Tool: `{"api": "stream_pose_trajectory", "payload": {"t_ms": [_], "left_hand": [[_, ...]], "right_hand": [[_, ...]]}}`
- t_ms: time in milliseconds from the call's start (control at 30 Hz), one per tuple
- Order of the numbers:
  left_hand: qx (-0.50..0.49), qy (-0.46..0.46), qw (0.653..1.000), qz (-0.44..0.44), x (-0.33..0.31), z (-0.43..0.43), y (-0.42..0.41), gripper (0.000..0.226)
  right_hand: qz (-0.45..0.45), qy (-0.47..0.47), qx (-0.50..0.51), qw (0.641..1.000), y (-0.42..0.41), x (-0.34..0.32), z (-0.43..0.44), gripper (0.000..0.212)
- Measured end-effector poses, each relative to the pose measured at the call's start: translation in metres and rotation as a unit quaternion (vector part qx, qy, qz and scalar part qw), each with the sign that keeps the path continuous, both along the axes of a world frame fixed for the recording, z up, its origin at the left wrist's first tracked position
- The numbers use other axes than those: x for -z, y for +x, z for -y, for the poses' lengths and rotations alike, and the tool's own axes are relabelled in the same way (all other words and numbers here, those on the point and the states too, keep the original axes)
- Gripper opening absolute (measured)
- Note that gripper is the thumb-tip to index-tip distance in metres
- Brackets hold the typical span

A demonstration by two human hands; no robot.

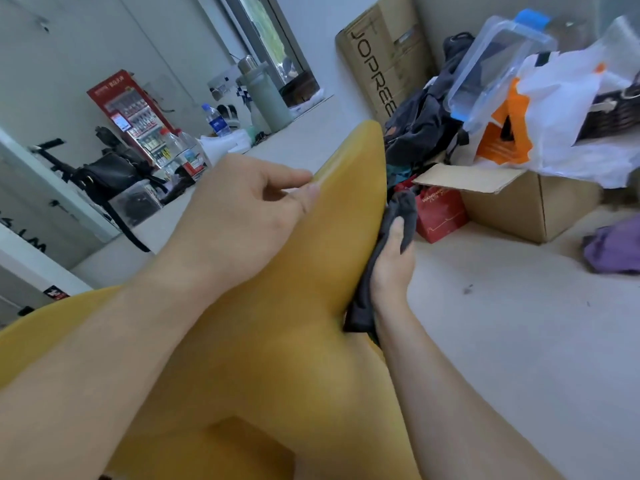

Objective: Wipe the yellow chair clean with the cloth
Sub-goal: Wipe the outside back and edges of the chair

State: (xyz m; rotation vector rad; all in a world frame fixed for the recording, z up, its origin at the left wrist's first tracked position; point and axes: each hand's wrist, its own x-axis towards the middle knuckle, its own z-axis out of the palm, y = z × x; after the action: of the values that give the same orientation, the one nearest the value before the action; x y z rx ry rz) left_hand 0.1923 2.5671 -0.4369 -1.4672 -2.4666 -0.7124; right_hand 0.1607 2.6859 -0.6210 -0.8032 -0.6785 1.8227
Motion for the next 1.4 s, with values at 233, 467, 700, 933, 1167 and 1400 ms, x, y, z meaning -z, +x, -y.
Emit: {"api": "stream_pose_trajectory", "payload": {"t_ms": [233,467,700,933,1167,1400], "left_hand": [[-0.002,0.024,0.999,-0.043,0.002,-0.005,0.0,0.026],[-0.002,0.013,0.995,-0.102,0.005,-0.003,-0.001,0.028],[-0.017,-0.041,0.984,-0.172,0.006,-0.01,0.008,0.03],[-0.058,-0.169,0.971,-0.162,0.001,-0.067,-0.002,0.038],[-0.034,-0.149,0.971,-0.184,0.003,-0.056,0.005,0.045],[-0.005,-0.133,0.978,-0.162,0.003,-0.008,0.028,0.041]], "right_hand": [[0.042,0.0,-0.068,0.997,0.02,0.011,0.055,0.041],[0.014,0.202,0.149,0.968,0.015,-0.013,0.071,0.051],[0.052,-0.101,-0.247,0.962,0.008,0.033,0.012,0.058],[-0.049,0.24,0.114,0.963,0.025,-0.041,0.035,0.038],[-0.05,0.084,0.009,0.995,-0.004,-0.017,-0.029,0.044],[-0.077,0.092,0.074,0.99,0.045,-0.023,0.059,0.045]]}}
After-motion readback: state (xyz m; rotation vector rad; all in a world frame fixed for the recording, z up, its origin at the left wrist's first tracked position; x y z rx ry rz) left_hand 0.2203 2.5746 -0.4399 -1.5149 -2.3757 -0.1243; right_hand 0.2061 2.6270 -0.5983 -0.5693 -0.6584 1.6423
